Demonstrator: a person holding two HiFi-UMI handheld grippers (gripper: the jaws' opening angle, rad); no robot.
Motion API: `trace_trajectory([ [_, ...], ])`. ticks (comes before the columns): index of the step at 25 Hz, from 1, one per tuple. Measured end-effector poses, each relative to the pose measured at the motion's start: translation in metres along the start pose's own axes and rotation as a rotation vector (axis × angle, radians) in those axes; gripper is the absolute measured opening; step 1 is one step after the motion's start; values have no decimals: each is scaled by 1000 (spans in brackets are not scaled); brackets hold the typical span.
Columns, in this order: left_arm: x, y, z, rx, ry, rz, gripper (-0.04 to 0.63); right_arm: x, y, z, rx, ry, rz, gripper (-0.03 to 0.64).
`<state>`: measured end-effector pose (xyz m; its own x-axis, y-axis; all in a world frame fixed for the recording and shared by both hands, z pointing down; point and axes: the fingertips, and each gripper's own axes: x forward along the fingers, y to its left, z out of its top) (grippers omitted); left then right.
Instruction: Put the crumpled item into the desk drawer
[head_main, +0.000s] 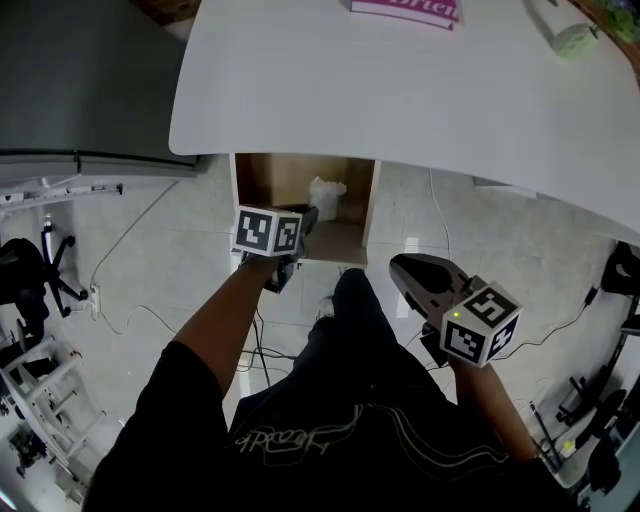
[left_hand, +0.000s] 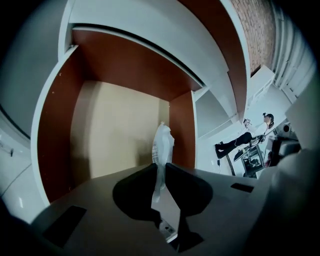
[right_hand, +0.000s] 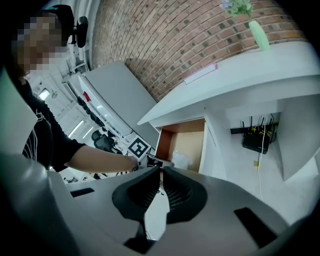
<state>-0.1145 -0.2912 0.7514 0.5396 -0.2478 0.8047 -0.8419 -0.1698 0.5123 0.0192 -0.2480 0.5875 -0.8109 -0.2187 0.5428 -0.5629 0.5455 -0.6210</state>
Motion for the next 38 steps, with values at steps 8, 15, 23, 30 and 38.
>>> trace_trajectory([
  [8,31,23,1,22,96,13,67,-1,-20,-13,42,13,-23,51],
  [15,48,38,-1,18,135,18,67,5,-33,-19,62,21,-35,51],
  [23,57,59,-3,-12,161,47,140,12,-37,-20,75,27,-21,51],
  [30,54,69,10,-30,112,77,286,13,-39,-19,78,34,-37,51],
  [38,33,59,18,-40,56,58,324,14,-24,-8,52,5,-23,51],
])
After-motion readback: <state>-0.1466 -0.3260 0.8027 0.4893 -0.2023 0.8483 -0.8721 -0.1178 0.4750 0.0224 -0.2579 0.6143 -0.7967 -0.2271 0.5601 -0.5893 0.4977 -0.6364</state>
